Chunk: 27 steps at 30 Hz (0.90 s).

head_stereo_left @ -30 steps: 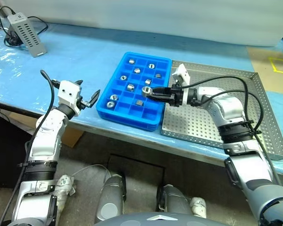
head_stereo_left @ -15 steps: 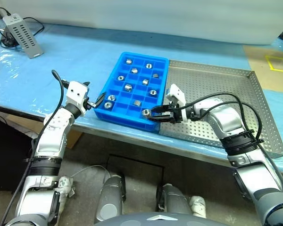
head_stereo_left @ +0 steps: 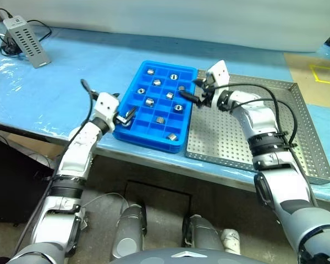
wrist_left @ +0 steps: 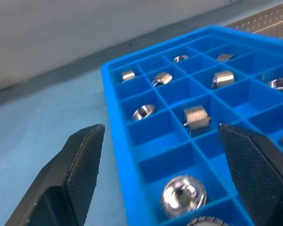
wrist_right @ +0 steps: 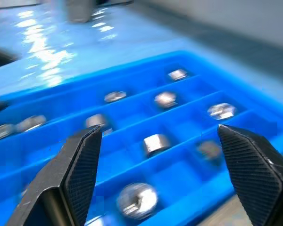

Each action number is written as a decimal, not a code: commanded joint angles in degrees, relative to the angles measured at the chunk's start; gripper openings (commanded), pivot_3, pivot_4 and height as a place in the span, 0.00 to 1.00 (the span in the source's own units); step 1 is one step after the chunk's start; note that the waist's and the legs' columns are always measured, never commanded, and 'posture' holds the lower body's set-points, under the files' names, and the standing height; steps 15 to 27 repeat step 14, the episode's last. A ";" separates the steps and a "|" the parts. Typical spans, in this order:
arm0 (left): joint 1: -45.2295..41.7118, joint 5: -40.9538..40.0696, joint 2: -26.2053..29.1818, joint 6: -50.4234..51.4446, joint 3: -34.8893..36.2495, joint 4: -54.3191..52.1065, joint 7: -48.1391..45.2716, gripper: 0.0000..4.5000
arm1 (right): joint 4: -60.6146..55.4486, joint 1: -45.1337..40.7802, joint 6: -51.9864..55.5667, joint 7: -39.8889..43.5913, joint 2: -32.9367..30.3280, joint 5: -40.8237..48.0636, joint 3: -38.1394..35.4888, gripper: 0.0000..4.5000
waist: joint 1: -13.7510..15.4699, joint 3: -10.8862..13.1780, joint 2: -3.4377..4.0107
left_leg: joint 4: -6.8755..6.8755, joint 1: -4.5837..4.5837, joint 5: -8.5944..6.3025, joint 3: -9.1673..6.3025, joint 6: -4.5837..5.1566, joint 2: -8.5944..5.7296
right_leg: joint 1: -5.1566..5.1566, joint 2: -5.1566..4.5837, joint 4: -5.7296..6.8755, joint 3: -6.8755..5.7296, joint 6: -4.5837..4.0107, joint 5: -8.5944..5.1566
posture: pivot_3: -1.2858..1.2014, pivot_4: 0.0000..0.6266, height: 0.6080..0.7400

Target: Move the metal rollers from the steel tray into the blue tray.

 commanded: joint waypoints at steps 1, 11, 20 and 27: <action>-2.68 0.95 -2.00 -2.04 -2.22 -0.16 0.16 0.90 | 5.97 -5.89 -8.85 -7.40 1.49 -0.37 -4.70 0.90 | -0.03 0.00 0.00 | 0.01 -0.03 0.00 0.00 0.01 0.00 | -0.01 0.00 -0.01 0.00 0.00 0.00 | 0.54 0.24 1.00; -0.17 0.44 -5.40 -0.80 -6.21 -5.18 -2.38 0.90 | 13.12 -6.88 -17.20 -12.77 4.77 1.53 -11.53 0.90 | -0.04 0.00 0.00 | 0.15 -0.38 -0.04 0.00 0.43 0.03 | -0.28 0.00 0.04 -0.09 -0.01 0.00 | 0.55 0.24 1.00; 0.32 -0.35 -6.30 -1.22 -4.89 -4.19 -1.25 0.90 | 13.39 -7.17 -17.73 -12.23 5.08 0.05 -10.49 0.90 | -0.03 0.00 0.01 | 0.27 -0.49 -0.05 0.00 0.44 0.06 | -0.39 0.00 0.17 -0.11 -0.02 0.00 | 0.55 0.24 1.00; 0.32 -0.35 -6.30 -1.22 -4.89 -4.19 -1.25 0.90 | 13.39 -7.17 -17.73 -12.23 5.08 0.05 -10.49 0.90 | -0.03 0.00 0.01 | 0.27 -0.49 -0.05 0.00 0.44 0.06 | -0.39 0.00 0.17 -0.11 -0.02 0.00 | 0.55 0.24 1.00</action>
